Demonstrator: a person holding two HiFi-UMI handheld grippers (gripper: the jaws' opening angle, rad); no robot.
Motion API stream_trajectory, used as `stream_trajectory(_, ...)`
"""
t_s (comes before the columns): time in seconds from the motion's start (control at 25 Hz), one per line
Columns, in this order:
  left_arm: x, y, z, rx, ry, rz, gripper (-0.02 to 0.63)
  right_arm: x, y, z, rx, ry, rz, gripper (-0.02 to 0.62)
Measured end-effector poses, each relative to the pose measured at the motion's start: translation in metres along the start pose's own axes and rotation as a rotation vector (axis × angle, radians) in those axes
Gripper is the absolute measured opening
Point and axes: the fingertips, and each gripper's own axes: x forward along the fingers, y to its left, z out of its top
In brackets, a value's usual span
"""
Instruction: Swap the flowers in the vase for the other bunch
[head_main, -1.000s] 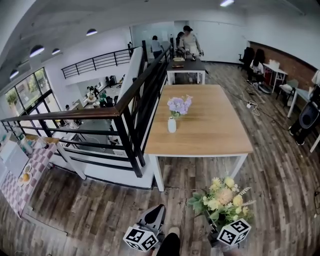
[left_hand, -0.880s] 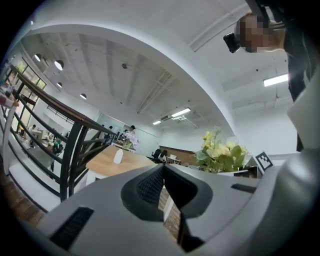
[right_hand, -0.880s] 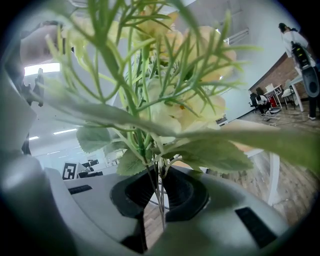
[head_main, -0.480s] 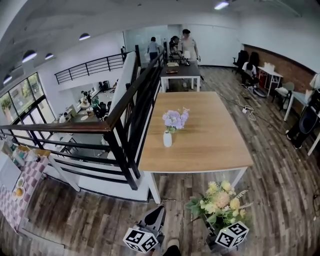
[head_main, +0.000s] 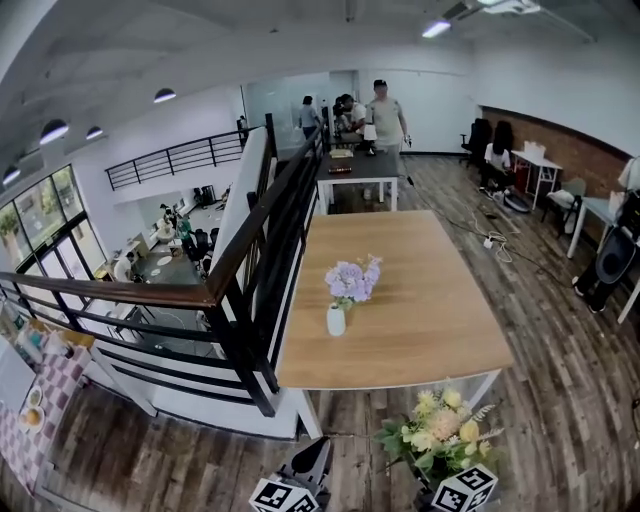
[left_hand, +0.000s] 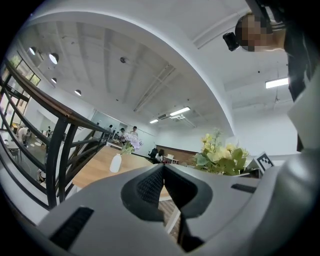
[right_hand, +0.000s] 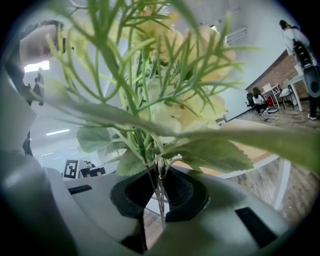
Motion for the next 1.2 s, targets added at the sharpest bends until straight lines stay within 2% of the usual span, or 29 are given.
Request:
stream_trajectory(0.56,0.051,0.065,0.015,-0.002,-0.009,-0.016,0.011,0.072,-0.027,0.021,-0.015,-0.017,-0.015,0.054)
stream_trajectory(1.2,0.065,0.092,0.012,-0.031,-0.003,-0.006,0.011,0.108,-0.033,0.019,0.013,0.015,-0.003,0.054)
